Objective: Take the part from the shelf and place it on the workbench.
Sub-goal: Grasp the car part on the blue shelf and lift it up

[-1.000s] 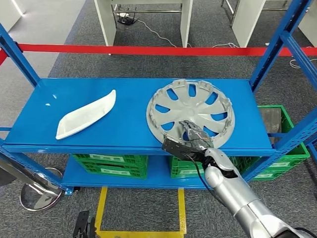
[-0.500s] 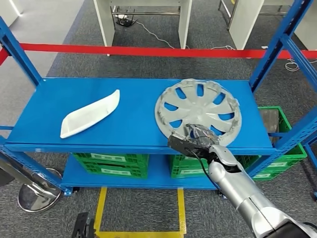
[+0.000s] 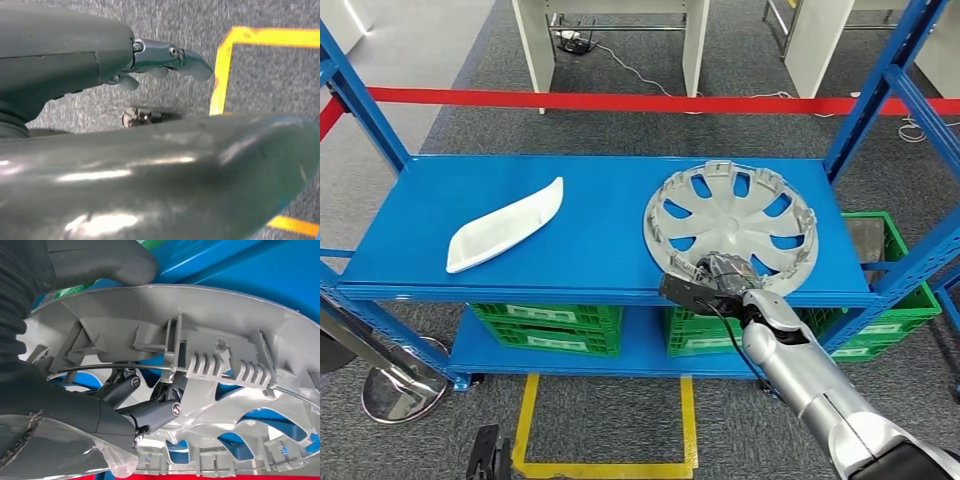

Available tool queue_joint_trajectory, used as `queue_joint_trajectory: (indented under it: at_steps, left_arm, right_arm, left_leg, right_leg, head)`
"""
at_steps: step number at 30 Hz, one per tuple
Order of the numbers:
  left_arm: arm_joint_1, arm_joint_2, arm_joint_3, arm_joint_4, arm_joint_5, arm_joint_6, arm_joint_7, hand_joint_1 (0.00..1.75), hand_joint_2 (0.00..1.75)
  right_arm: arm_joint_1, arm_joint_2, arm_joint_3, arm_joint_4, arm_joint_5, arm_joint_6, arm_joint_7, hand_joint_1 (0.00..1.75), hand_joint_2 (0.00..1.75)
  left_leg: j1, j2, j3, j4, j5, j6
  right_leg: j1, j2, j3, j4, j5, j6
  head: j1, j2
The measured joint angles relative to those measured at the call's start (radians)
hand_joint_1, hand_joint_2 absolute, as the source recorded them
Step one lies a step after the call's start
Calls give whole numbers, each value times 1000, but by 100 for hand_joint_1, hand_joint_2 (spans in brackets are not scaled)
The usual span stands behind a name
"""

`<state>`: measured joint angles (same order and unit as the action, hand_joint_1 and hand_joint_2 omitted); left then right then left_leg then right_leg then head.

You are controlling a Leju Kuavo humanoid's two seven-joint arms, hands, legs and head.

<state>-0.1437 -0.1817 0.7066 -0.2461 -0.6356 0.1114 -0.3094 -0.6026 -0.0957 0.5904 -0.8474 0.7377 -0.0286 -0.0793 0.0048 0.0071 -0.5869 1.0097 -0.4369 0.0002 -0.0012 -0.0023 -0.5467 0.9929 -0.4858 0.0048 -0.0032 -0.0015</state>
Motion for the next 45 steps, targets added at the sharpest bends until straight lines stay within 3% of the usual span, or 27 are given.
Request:
queue_joint_trajectory:
  at_steps: [2, 5, 7, 8, 9, 10, 12, 13, 17, 19, 21, 22, 23, 24, 26, 27, 29, 31, 33, 36, 37, 38, 39, 40, 42, 43, 45]
  left_arm:
    - [0, 0, 0, 0, 0, 1, 0, 0, 0]
    - [1, 0, 0, 0, 0, 1, 0, 0, 0]
    - [5, 1, 0, 0, 0, 1, 0, 0, 0]
    - [5, 2, 0, 0, 0, 1, 0, 0, 0]
    - [6, 2, 0, 0, 0, 1, 0, 0, 0]
    - [5, 3, 0, 0, 0, 1, 0, 0, 0]
    - [5, 3, 0, 1, 0, 1, 0, 0, 0]
    - [5, 3, 0, 1, 0, 1, 0, 0, 0]
    - [3, 3, 0, 1, 1, 1, 1, 0, 0]
    - [1, 2, 0, 1, 3, 3, 0, 0, 0]
    - [3, 2, 0, 1, 6, 5, 0, 0, 0]
    - [4, 2, 0, 1, 6, 6, 0, 0, 0]
    - [5, 1, 0, 1, 7, 8, -1, 0, 0]
    - [6, 1, 0, 1, 7, 10, -2, 0, 0]
    - [6, 0, 0, 1, 8, 15, -6, 0, 0]
    - [6, -1, 0, 1, 9, 17, -8, 0, 0]
    - [7, -2, 0, 1, 10, 21, -11, 0, 0]
    - [8, -3, 0, 1, 10, 25, -14, 0, 0]
    - [10, -3, 0, 1, 8, 28, -15, 0, 0]
    - [12, -3, 0, 1, 5, 34, -16, 0, 0]
    - [14, -3, 0, 1, 2, 35, -16, 0, 0]
    - [15, -3, 0, 1, 0, 35, -16, 0, 0]
    - [17, -3, 0, 1, -2, 35, -16, 0, 0]
    - [18, -3, -1, 2, -3, 36, -16, 0, 0]
    - [18, -2, -3, 2, -7, 36, -16, 0, 0]
    - [18, -2, -4, 2, -9, 37, -16, 0, 0]
    - [18, -2, -6, 2, -13, 37, -15, 0, 0]
  right_arm:
    - [-4, 0, 5, 2, 0, 1, -2, 175, 175]
    - [-6, 0, 10, 7, -1, 2, -2, 175, 175]
    - [-6, 0, 12, 10, -1, 3, -2, 175, 175]
    - [-6, 0, 12, 11, -1, 3, -2, 175, 175]
    - [-7, 0, 12, 12, -1, 3, -2, 175, 175]
    - [-8, 0, 12, 12, -1, 3, -2, 175, 175]
    - [-10, 0, 11, 14, -1, 2, -1, 175, 175]
    - [-10, 0, 10, 14, -2, 2, 0, 175, 175]
    - [-10, -1, 7, 17, 0, -10, 1, 175, 175]
    - [-3, -1, 7, 19, 16, -40, 1, 175, 175]
    - [13, -2, 7, 19, 49, -95, 0, 175, 175]
    - [22, -2, 8, 16, 69, -127, 0, 175, 175]
    - [31, -2, 8, 12, 91, -160, 1, 175, 175]
    - [43, -2, 8, 2, 115, -195, 1, 175, 175]
    - [73, -2, 3, -27, 169, -272, -3, 175, 175]
    - [90, -1, -2, -47, 196, -319, -9, 175, 175]
    - [125, 3, -19, -92, 238, -415, -26, 175, 175]
    - [158, 8, -39, -136, 262, -499, -43, 175, 175]
    - [189, 14, -63, -181, 283, -571, -61, 175, 175]
    - [240, 34, -107, -255, 332, -644, -102, 175, 175]
    - [260, 43, -125, -279, 352, -653, -123, 175, 175]
    - [282, 54, -145, -303, 373, -655, -145, 175, 175]
    - [304, 66, -171, -330, 393, -656, -174, 175, 175]
    - [324, 81, -198, -357, 412, -656, -207, 175, 175]
    - [360, 117, -259, -418, 441, -656, -288, 175, 175]
    - [374, 137, -290, -447, 451, -657, -331, 175, 175]
    - [404, 181, -352, -506, 456, -659, -415, 175, 175]
  left_leg:
    - [2, -2, -9, 24, -20, -11]
    - [7, -3, -79, 190, -110, -26]
    - [12, -3, -113, 272, -132, -33]
    - [14, -3, -107, 262, -115, -35]
    - [17, -3, -85, 215, -84, -37]
    - [20, -3, -53, 147, -50, -40]
    - [21, -4, -1, 36, -14, -38]
    - [19, -4, 9, 12, -13, -32]
    - [15, -1, 8, 5, -14, 3]
    - [14, 1, 5, 3, -11, 16]
    - [11, 1, 1, 3, -10, 22]
    - [9, 1, 1, 3, -10, 22]
    - [8, 0, 1, 4, -10, 22]
    - [8, -2, 1, 4, -10, 22]
    - [6, -6, 1, 5, -12, 19]
    - [4, -8, -2, 7, -12, 15]
    - [1, -9, -8, 9, -11, 4]
    - [2, -9, -11, 8, -10, -6]
    - [4, -9, -20, 34, -32, -17]
    - [5, -9, -99, 212, -124, -28]
    - [5, -9, -128, 276, -147, -29]
    - [5, -9, -145, 310, -152, -29]
    - [5, -9, -144, 305, -136, -27]
    - [5, -9, -124, 259, -102, -23]
    - [3, -9, -60, 119, -30, -12]
    - [0, -9, -33, 60, -10, -7]
    - [-4, -10, -14, 17, -11, 0]
  right_leg:
    - [-5, -3, 3, -8, 9, -10]
    - [-9, -9, 3, -11, 13, -17]
    - [-10, -10, 2, -11, 13, -17]
    - [-11, -10, 3, -11, 13, -16]
    - [-12, -9, 4, -10, 12, -14]
    - [-13, -9, 4, -8, 10, -10]
    - [-11, -7, -1, 0, 6, 3]
    - [-10, -5, -4, 2, 5, 10]
    - [-14, -3, -19, 18, -7, 31]
    - [-15, -2, -68, 110, -59, 35]
    - [-15, -1, -137, 246, -113, 36]
    - [-15, -1, -159, 285, -119, 36]
    - [-15, -1, -164, 290, -108, 34]
    - [-15, -1, -148, 254, -79, 31]
    - [-14, -1, -88, 124, -13, 23]
    - [-13, -2, -60, 67, 6, 20]
    - [-10, -1, -40, 23, 10, 16]
    - [-10, -1, -40, 20, 11, 9]
    - [-14, -2, -39, 17, 14, -2]
    - [-14, -2, -37, 15, 13, -14]
    - [-12, -2, -36, 16, 12, -16]
    - [-11, -2, -35, 16, 11, -17]
    - [-9, -1, -33, 16, 9, -18]
    - [-8, -1, -31, 16, 7, -18]
    - [-5, -1, -25, 16, 3, -15]
    - [-3, 0, -24, 17, 1, -13]
    - [-2, 0, -27, 18, 0, -5]
  head:
    - [-2, 0]
    - [-6, 0]
    - [-6, 0]
    - [-6, 0]
    - [-6, 0]
    - [-6, 0]
    - [-7, 0]
    - [-7, 0]
    - [-4, 0]
    - [0, 0]
    - [1, 0]
    - [1, 0]
    - [1, 0]
    - [1, 0]
    - [2, 0]
    - [1, 0]
    - [0, 0]
    - [1, 0]
    - [-2, 0]
    - [-5, 0]
    - [-5, 0]
    - [-5, 0]
    - [-5, 0]
    - [-5, 0]
    - [-4, 0]
    - [-4, 0]
    - [-4, 0]
